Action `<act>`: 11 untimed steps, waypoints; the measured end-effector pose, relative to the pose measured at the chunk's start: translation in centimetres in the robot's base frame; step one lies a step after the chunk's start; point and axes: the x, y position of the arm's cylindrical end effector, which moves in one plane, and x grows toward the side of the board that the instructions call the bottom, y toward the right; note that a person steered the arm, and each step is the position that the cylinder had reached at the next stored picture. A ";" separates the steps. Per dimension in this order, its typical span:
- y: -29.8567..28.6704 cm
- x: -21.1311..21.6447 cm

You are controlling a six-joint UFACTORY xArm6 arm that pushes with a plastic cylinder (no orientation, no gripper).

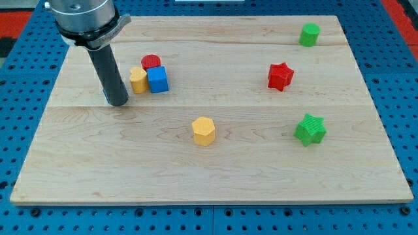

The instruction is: Slide the blue triangle closer to yellow heart

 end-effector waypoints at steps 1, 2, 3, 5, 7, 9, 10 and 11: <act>0.0 2.0; -1.5 5.1; -8.5 5.1; -9.4 2.0; -4.5 0.0; -1.4 -0.7; -1.4 -0.7; -1.4 2.2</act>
